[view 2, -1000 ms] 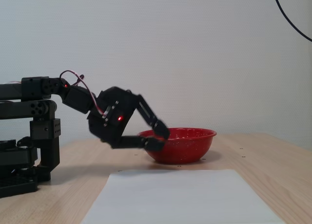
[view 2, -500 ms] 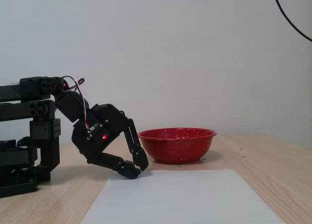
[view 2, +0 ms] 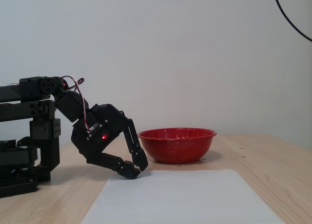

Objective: Grasp the red cube and put it in the red bowl.

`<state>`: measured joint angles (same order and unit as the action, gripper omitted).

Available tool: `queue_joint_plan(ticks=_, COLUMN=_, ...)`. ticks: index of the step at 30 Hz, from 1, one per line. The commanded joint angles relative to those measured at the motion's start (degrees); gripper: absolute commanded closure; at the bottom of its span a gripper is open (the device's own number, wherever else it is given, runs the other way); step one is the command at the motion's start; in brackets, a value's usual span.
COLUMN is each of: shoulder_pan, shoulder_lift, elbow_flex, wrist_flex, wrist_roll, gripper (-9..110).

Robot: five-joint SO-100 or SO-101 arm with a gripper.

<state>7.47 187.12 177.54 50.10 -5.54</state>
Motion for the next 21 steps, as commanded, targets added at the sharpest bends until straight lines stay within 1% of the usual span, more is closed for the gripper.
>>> queue_joint_plan(ticks=1, shoulder_pan=1.0, shoulder_lift=0.6, elbow_flex=0.4, wrist_flex=0.8, wrist_roll=-0.4, gripper=101)
queue_joint_plan(ticks=21, shoulder_pan=1.0, shoulder_lift=0.6, elbow_flex=0.3, wrist_flex=1.0, wrist_roll=-0.6, gripper=101)
